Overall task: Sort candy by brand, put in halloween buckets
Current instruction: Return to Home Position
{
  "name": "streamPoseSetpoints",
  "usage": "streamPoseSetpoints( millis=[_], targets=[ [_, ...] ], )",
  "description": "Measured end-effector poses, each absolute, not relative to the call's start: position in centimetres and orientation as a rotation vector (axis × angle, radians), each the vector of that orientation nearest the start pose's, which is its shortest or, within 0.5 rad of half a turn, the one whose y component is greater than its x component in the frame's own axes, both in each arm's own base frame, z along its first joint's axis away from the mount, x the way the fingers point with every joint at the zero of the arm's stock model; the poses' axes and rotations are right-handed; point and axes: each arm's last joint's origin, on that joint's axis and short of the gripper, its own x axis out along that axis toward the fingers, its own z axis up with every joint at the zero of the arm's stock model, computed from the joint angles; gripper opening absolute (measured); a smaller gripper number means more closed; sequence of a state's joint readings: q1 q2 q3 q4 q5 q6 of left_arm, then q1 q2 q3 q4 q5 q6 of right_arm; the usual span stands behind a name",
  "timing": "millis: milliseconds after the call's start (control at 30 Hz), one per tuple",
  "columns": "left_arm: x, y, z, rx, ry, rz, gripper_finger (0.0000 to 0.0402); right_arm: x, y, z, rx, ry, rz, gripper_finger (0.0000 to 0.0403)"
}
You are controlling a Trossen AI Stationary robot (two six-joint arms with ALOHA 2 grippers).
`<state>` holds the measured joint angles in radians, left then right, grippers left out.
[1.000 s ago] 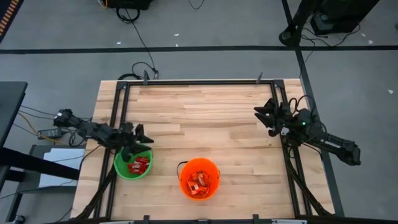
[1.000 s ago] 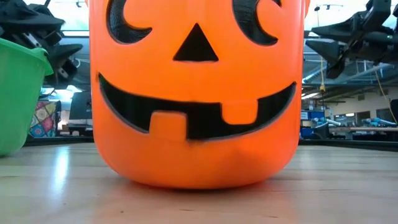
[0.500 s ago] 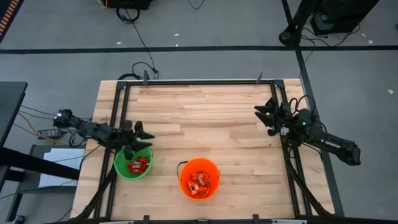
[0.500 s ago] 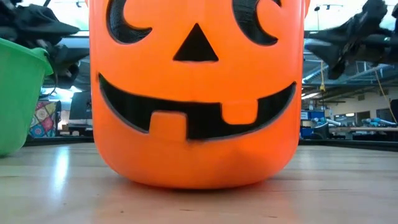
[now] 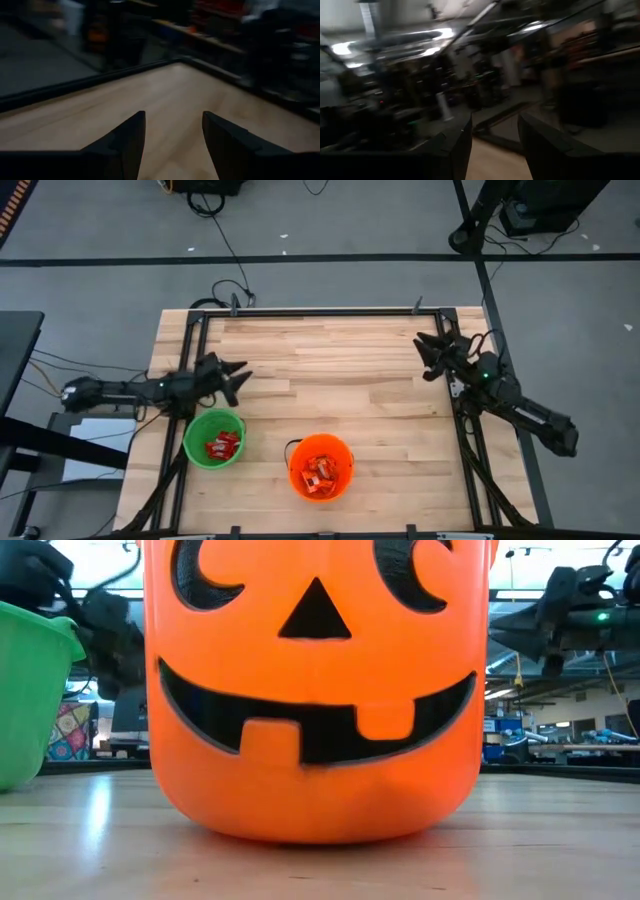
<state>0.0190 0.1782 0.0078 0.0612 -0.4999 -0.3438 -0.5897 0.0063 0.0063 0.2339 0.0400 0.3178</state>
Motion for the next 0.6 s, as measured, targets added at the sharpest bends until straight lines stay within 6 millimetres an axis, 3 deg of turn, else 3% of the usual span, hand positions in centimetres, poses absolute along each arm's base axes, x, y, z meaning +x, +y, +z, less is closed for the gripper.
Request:
streamPoseSetpoints(
  millis=[167,267,467,600],
  targets=[
    [10.5,3.3,15.1,-0.315,0.074,0.657,0.0202,7.2,-6.2,18.7,0.233,-0.353,-0.775,0.0170],
    [10.7,3.9,14.9,-0.356,0.085,0.649,0.0202,7.0,-6.4,18.7,0.233,-0.358,-0.792,0.0170],
    [11.4,3.9,14.5,-0.442,0.140,0.476,0.0202,7.4,-6.0,18.5,0.290,-0.297,-0.514,0.0170],
    [11.6,3.8,14.3,-0.467,0.165,0.454,0.0202,7.7,-5.6,18.2,0.349,-0.242,-0.358,0.0170]
  ],
)
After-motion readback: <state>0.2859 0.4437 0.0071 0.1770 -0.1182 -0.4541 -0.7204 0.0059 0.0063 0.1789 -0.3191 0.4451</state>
